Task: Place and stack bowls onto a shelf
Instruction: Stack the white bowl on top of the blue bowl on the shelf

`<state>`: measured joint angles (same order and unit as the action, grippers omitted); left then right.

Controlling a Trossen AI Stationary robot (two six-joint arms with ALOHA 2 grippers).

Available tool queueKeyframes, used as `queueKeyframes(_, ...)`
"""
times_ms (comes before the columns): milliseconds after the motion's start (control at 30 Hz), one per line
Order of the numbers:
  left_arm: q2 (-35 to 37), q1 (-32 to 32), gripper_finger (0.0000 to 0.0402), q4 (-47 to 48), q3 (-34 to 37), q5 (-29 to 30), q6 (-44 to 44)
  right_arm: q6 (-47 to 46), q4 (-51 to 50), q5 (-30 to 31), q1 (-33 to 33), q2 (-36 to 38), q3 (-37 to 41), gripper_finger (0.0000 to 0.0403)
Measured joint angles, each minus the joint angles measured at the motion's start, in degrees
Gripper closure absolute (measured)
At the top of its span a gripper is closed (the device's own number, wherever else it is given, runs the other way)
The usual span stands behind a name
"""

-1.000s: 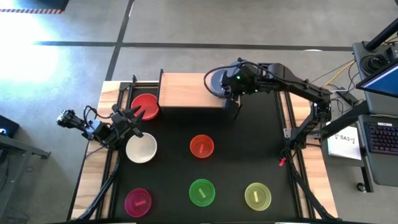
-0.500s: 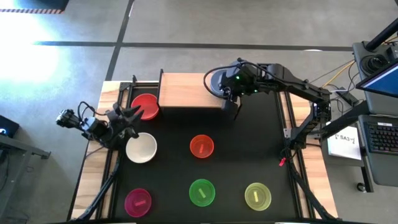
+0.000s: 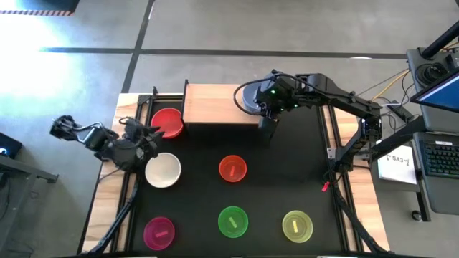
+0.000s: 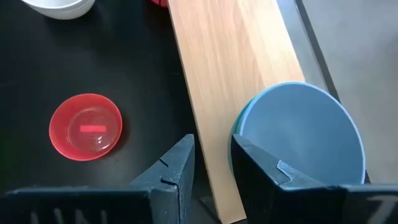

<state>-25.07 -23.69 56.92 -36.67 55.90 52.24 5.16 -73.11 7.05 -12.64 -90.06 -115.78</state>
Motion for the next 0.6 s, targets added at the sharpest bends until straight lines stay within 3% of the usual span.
queueKeyframes(133, -6.9, 0.3, 0.0280, 7.9, -3.6, -7.9, 7.0, -0.4, 0.0, 0.0, 0.0, 0.0, 0.5, 0.0307)
queueKeyframes(367, -15.4, 0.3, 0.0280, 7.7, -3.1, -28.3, 7.2, -3.4, -0.4, 0.0, 0.0, 0.0, 1.7, 0.0307)
queueKeyframes(600, -21.8, 0.1, 0.0280, 5.2, -3.1, -38.8, 3.4, -5.2, -0.5, 0.0, 0.0, 0.0, 2.7, 0.0307)
